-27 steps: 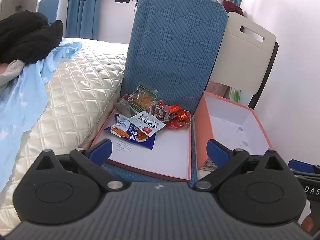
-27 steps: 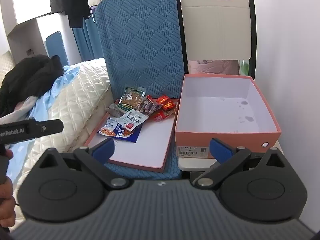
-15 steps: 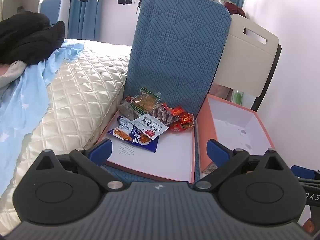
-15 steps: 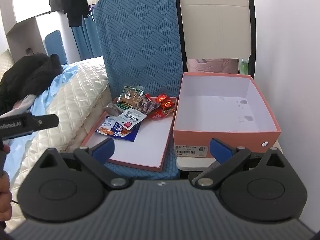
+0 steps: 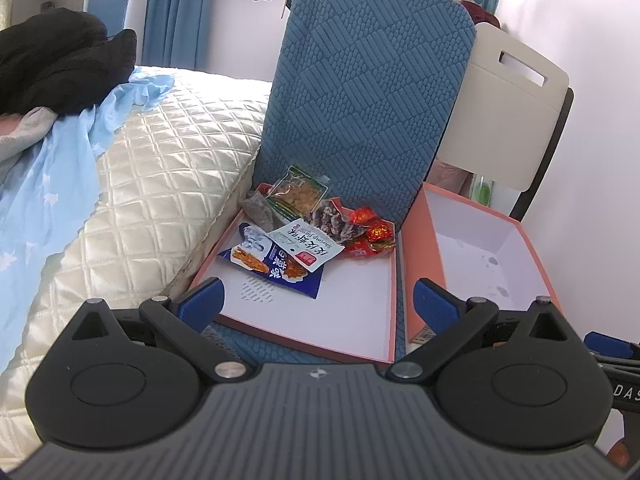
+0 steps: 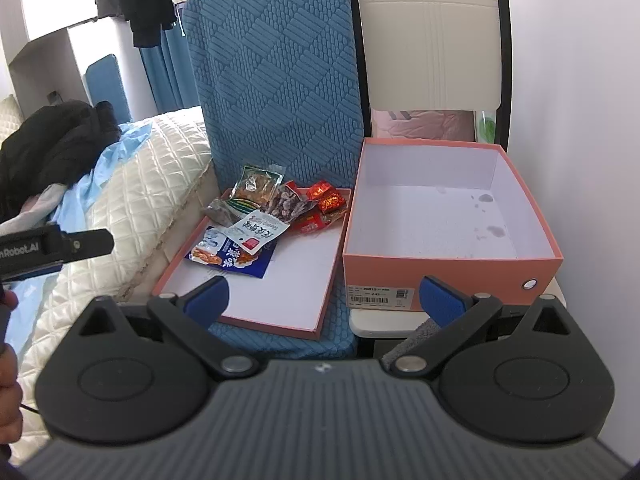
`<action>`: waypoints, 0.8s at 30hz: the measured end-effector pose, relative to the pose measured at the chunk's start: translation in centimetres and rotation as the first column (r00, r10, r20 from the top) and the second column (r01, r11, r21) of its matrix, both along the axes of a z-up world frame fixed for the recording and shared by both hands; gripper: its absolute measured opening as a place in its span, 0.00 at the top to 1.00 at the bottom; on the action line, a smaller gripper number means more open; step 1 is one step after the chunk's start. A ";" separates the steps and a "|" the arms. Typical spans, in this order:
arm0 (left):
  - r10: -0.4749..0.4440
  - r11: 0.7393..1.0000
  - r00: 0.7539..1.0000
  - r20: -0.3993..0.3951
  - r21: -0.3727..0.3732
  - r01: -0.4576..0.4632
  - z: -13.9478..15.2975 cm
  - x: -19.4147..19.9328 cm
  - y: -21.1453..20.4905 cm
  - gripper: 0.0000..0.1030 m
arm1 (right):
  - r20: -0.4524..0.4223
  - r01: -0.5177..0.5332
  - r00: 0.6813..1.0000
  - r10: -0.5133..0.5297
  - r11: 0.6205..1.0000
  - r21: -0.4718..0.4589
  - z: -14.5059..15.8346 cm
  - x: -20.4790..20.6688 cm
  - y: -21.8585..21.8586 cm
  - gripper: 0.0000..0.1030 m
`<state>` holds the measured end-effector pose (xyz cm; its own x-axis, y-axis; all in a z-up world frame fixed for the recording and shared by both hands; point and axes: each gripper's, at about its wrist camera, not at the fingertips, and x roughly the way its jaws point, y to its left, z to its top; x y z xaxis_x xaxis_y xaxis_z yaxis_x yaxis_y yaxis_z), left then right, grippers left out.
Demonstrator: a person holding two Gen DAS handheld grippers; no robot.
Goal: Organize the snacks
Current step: 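Move both tools toward the snack packets on the white tray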
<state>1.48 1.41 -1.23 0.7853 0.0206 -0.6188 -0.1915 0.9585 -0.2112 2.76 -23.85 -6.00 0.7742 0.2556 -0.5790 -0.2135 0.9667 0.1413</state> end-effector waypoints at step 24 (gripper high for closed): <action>-0.013 1.000 1.000 -0.019 0.003 0.013 -0.7 0.8 0.4 0.01 | -0.028 0.001 1.000 -0.001 1.000 0.013 -0.6 0.7 0.0 0.00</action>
<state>2.25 1.80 -1.88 0.7735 0.0125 -0.6337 -0.1827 0.9617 -0.2041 3.45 -23.81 -6.59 0.7580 0.2622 -0.5973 -0.2082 0.9650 0.1595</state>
